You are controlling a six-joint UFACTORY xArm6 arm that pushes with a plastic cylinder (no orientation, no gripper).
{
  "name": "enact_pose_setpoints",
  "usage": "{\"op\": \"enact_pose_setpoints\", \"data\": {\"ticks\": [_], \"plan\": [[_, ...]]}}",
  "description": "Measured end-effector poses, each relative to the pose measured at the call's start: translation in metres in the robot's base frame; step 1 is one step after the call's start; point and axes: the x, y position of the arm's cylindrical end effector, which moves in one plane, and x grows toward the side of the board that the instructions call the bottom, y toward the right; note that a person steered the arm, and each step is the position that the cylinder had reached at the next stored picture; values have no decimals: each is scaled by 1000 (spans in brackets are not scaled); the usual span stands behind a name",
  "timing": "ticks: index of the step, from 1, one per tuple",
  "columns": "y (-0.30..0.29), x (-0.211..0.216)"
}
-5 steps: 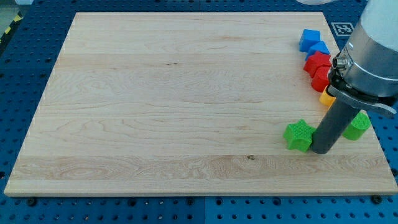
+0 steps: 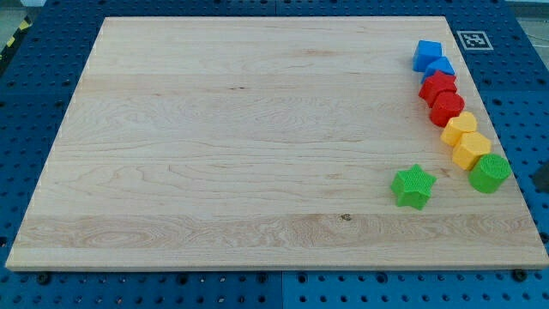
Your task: Move the green circle into the green star
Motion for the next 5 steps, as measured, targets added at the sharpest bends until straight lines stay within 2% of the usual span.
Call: {"op": "enact_pose_setpoints", "data": {"ticks": [2,3,5], "plan": [[-67,-4],[-80,-3],[-66,5]]}}
